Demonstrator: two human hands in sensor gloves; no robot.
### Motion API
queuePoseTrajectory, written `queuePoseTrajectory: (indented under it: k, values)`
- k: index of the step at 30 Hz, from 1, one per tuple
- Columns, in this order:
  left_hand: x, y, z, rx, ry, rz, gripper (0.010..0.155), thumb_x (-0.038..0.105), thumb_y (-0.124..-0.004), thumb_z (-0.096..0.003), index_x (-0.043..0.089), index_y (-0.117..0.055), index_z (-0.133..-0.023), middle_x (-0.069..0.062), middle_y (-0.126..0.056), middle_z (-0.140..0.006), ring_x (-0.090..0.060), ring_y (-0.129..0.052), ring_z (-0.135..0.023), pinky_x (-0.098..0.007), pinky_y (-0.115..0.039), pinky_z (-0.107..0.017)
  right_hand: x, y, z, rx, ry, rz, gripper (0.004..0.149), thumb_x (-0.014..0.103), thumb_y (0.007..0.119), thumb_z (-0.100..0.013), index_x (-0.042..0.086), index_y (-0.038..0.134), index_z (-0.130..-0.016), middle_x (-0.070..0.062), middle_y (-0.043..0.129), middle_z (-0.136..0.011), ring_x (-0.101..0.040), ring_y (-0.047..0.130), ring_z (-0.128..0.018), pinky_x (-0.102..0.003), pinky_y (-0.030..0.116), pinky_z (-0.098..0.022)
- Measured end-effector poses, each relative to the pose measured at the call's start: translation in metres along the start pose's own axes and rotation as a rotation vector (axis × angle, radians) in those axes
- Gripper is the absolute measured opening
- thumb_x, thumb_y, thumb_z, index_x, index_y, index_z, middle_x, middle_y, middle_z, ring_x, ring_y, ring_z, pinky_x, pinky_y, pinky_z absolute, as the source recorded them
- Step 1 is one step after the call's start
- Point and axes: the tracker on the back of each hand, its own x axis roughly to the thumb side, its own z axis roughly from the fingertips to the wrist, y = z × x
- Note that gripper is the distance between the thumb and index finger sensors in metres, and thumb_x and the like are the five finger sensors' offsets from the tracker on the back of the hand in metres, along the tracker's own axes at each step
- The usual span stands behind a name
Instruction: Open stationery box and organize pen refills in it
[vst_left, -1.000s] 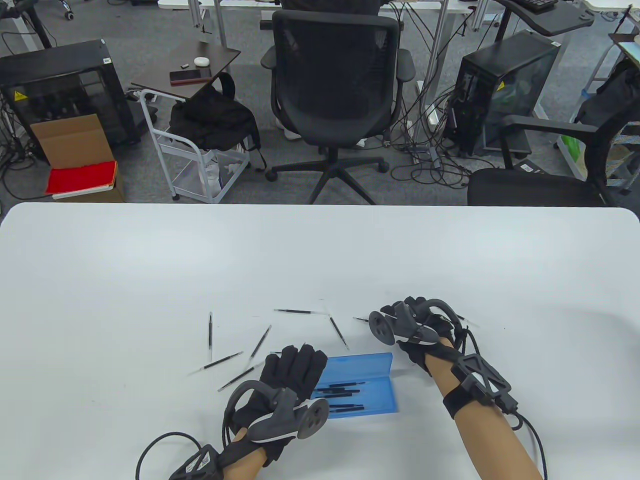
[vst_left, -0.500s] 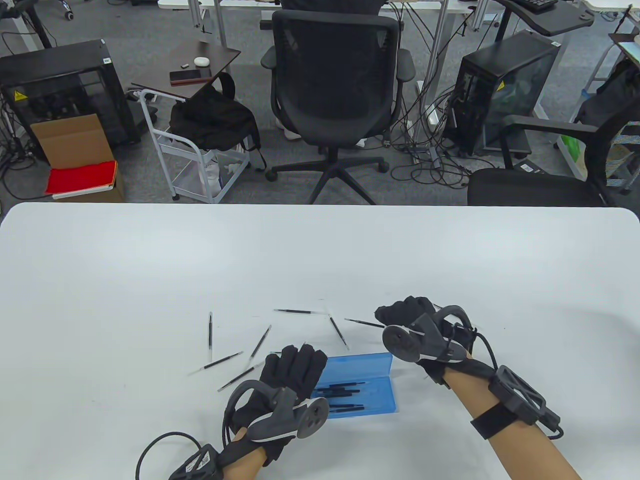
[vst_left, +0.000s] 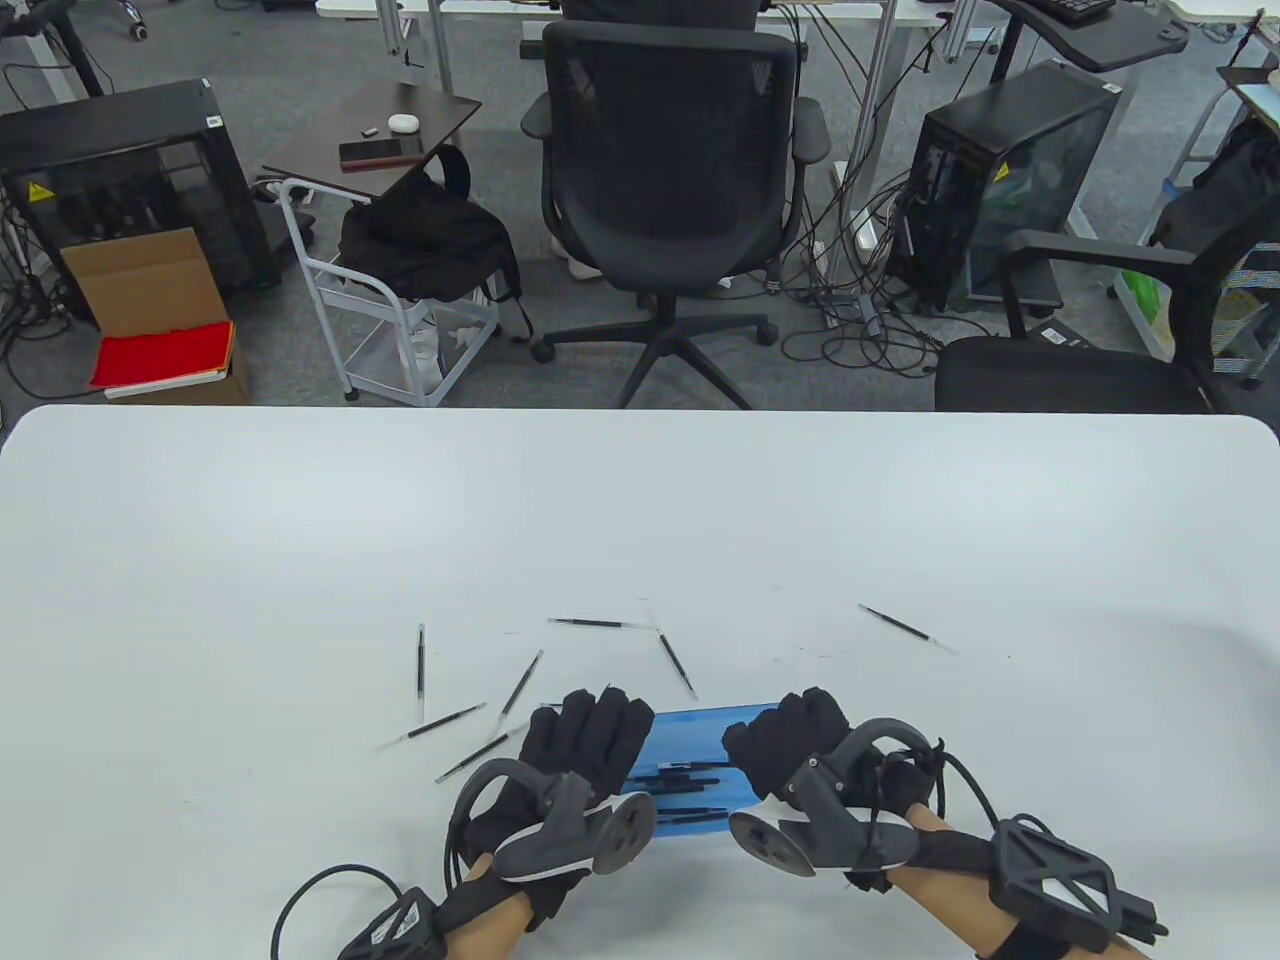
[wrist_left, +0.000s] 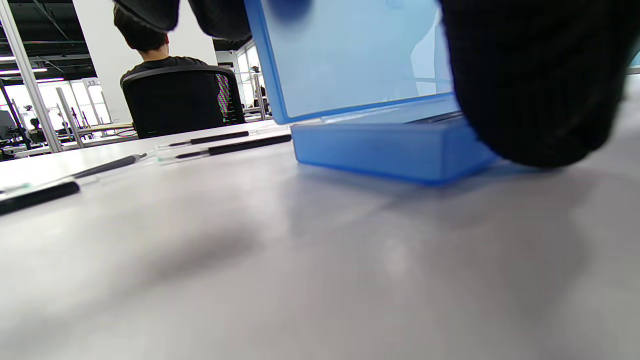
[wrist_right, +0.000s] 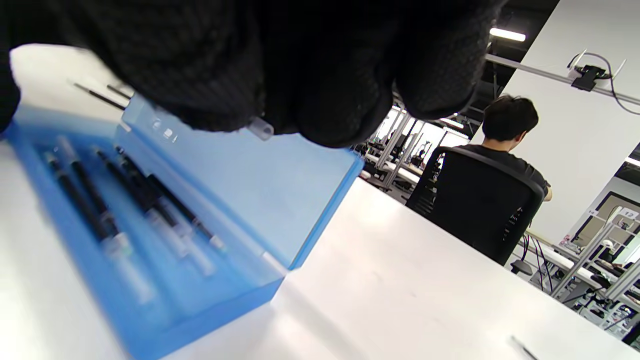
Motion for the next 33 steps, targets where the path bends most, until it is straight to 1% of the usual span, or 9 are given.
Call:
queuePoseTrajectory:
  k: [6, 8, 13, 17, 26, 29, 33]
  values:
    - [0.0, 0.0, 0.0, 0.001, -0.001, 0.002, 0.122, 0.064, -0.087, -0.0321, 0.016, -0.011, -0.115, -0.017, -0.02, -0.126, -0.05, -0.041, -0.114, -0.065, -0.047, -0.08, 0.021, 0.015, 0.0, 0.035, -0.004, -0.002, 0.057, 0.032, 0.093, -0.042, 0.019, 0.076, -0.095, -0.003, 0.101, -0.076, -0.025, 0.103, -0.064, -0.056, 0.083, -0.063]
    - [0.0, 0.0, 0.0, 0.001, -0.001, 0.003, 0.122, 0.064, -0.087, -0.0323, 0.016, -0.01, -0.115, -0.017, -0.02, -0.126, -0.05, -0.041, -0.114, -0.065, -0.047, -0.08, 0.027, 0.019, -0.003, 0.041, 0.029, 0.013, 0.058, 0.032, 0.093, -0.042, 0.019, 0.077, -0.095, -0.004, 0.101, -0.076, -0.025, 0.103, -0.063, -0.056, 0.084, -0.063]
    - [0.0, 0.0, 0.0, 0.001, -0.002, 0.001, 0.123, 0.064, -0.087, -0.0322, 0.016, -0.011, -0.115, -0.016, -0.02, -0.126, -0.05, -0.041, -0.114, -0.065, -0.047, -0.08, 0.034, 0.026, -0.012, 0.068, 0.052, 0.009, 0.057, 0.032, 0.093, -0.043, 0.018, 0.076, -0.096, -0.004, 0.1, -0.077, -0.026, 0.102, -0.064, -0.056, 0.083, -0.063]
    - [-0.001, 0.0, 0.0, 0.0, -0.003, 0.002, 0.122, 0.064, -0.087, -0.0322, 0.016, -0.011, -0.115, -0.017, -0.02, -0.126, -0.05, -0.041, -0.114, -0.065, -0.047, -0.08, 0.039, 0.028, -0.016, 0.053, 0.037, -0.013, 0.057, 0.032, 0.092, -0.043, 0.019, 0.076, -0.096, -0.003, 0.1, -0.077, -0.026, 0.102, -0.064, -0.056, 0.083, -0.063]
    - [-0.001, 0.0, 0.0, 0.001, -0.004, 0.002, 0.122, 0.064, -0.087, -0.0323, 0.016, -0.011, -0.115, -0.017, -0.02, -0.126, -0.05, -0.041, -0.114, -0.065, -0.047, -0.08, 0.044, 0.021, -0.02, 0.008, 0.038, -0.071, 0.056, 0.033, 0.092, -0.043, 0.019, 0.076, -0.096, -0.004, 0.101, -0.077, -0.026, 0.102, -0.065, -0.055, 0.083, -0.063]
    - [-0.001, 0.0, 0.0, 0.001, -0.004, 0.003, 0.122, 0.064, -0.087, -0.0322, 0.016, -0.011, -0.115, -0.016, -0.02, -0.126, -0.05, -0.041, -0.114, -0.065, -0.047, -0.08, 0.037, 0.012, -0.018, -0.03, 0.061, -0.119, 0.055, 0.034, 0.091, -0.044, 0.019, 0.078, -0.095, -0.004, 0.101, -0.076, -0.026, 0.103, -0.064, -0.055, 0.083, -0.062]
    - [-0.001, 0.0, 0.0, 0.0, -0.004, 0.003, 0.122, 0.064, -0.087, -0.0322, 0.016, -0.011, -0.115, -0.017, -0.02, -0.126, -0.05, -0.041, -0.114, -0.065, -0.047, -0.08, 0.015, -0.005, -0.017, -0.093, 0.134, -0.18, 0.053, 0.034, 0.09, -0.045, 0.019, 0.078, -0.094, -0.005, 0.101, -0.076, -0.027, 0.102, -0.064, -0.055, 0.082, -0.063]
